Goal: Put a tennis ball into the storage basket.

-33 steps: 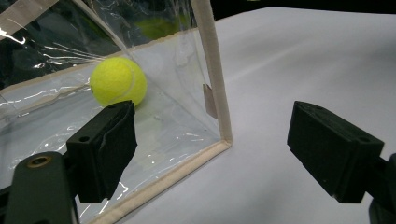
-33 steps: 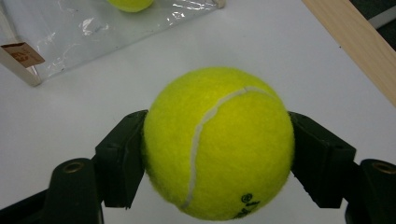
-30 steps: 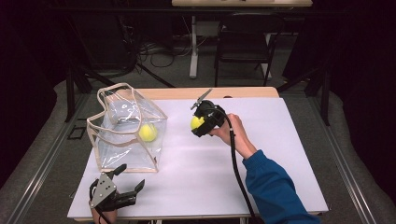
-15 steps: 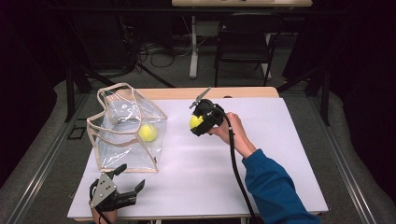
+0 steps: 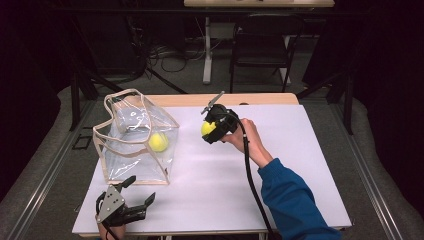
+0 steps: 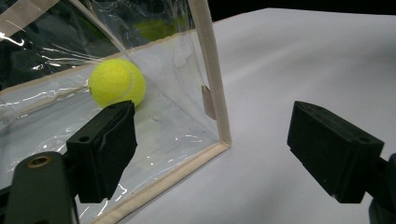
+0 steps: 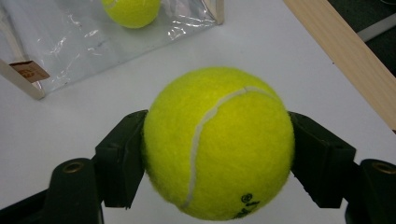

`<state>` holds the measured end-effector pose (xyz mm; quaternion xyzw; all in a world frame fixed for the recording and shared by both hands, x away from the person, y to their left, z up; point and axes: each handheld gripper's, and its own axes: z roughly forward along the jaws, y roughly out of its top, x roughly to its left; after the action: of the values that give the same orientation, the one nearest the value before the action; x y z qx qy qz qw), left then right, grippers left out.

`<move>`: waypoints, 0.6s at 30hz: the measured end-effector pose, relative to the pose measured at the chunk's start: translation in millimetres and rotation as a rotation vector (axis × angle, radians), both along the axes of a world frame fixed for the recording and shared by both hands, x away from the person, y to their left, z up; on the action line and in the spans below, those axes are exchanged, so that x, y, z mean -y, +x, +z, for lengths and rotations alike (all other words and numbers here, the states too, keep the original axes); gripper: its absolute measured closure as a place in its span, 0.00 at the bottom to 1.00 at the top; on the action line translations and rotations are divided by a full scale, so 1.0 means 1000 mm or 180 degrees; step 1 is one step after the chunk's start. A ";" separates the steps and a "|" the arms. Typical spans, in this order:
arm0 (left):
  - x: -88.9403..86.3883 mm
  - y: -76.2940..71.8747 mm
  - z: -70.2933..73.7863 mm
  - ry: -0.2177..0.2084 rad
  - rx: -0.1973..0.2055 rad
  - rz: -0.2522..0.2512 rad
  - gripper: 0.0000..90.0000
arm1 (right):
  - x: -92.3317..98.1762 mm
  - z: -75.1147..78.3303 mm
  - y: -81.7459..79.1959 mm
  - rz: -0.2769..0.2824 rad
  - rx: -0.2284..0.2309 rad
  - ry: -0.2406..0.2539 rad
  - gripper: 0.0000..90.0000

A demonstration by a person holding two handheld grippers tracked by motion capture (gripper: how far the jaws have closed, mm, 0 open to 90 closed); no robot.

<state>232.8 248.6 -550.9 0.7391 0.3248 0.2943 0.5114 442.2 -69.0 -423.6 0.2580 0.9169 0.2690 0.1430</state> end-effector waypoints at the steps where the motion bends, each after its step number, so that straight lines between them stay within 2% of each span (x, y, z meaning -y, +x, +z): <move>1: 0.000 0.000 0.000 -0.0002 -0.0004 0.0002 0.18 | 0.000 0.000 0.000 -0.0005 -0.0003 0.0009 0.29; 18: 0.000 0.000 0.000 -0.0002 0.0002 -0.0001 0.18 | -0.008 0.004 0.000 0.0025 0.0045 -0.0025 0.29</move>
<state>232.9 248.7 -550.9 0.7389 0.3247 0.2943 0.5118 442.5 -60.8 -419.2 0.2518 0.9179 0.2677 0.1494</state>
